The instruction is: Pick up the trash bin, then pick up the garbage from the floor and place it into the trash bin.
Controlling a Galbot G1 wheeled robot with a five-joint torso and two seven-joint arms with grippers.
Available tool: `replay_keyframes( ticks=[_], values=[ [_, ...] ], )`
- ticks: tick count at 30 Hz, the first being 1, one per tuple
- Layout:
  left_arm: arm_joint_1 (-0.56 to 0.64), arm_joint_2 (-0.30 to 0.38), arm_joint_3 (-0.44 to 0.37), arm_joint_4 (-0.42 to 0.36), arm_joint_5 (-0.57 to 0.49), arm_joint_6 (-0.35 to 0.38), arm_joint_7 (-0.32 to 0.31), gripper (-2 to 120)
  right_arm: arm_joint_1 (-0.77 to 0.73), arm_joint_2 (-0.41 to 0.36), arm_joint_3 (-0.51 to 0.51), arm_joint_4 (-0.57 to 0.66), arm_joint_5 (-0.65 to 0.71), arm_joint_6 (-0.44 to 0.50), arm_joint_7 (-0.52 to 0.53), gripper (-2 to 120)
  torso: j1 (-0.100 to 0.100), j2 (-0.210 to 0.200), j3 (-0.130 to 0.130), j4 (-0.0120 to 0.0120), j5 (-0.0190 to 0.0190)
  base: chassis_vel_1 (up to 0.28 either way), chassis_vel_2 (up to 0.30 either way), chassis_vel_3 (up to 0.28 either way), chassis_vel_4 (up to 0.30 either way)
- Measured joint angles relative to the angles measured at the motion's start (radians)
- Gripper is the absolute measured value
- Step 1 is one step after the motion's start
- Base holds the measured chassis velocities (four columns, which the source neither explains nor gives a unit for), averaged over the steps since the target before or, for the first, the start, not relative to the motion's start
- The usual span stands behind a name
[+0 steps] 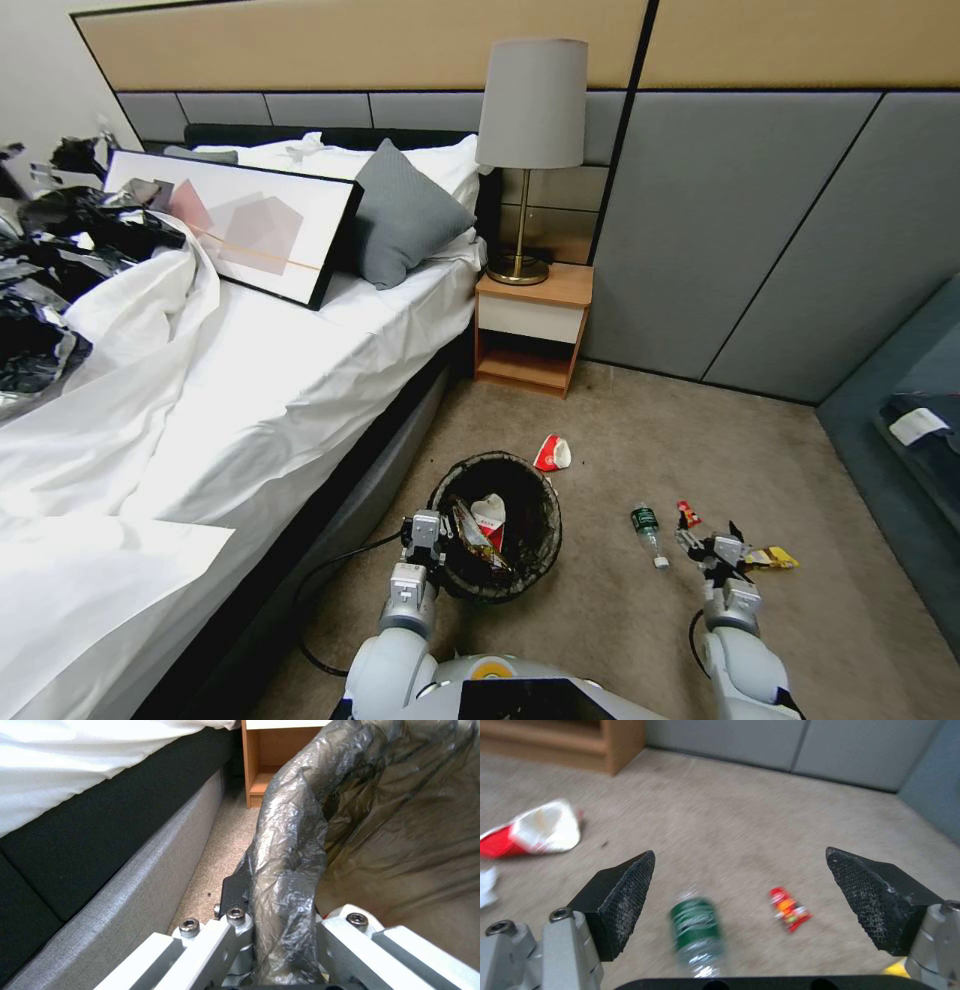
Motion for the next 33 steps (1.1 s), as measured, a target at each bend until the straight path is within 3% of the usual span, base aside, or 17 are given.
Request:
replay_keyframes(
  ticks=[9, 33],
  values=[
    [0.003, 0.001, -0.002, -0.002, 0.003, 0.000, 0.000, 1, 0.051, 0.012, -0.079, -0.112, -0.058, -0.032, -0.003, 91, 0.000, 0.000, 0.000, 0.0001, 0.0008, 0.000, 0.000, 0.000, 0.000],
    [0.015, 0.003, -0.001, -0.004, 0.009, -0.002, -0.001, 1, 0.294, -0.021, -0.107, -0.475, -0.039, -0.060, -0.006, 93, 0.000, 0.000, 0.000, 0.0002, 0.0008, 0.000, 0.000, 0.000, 0.000]
  ],
)
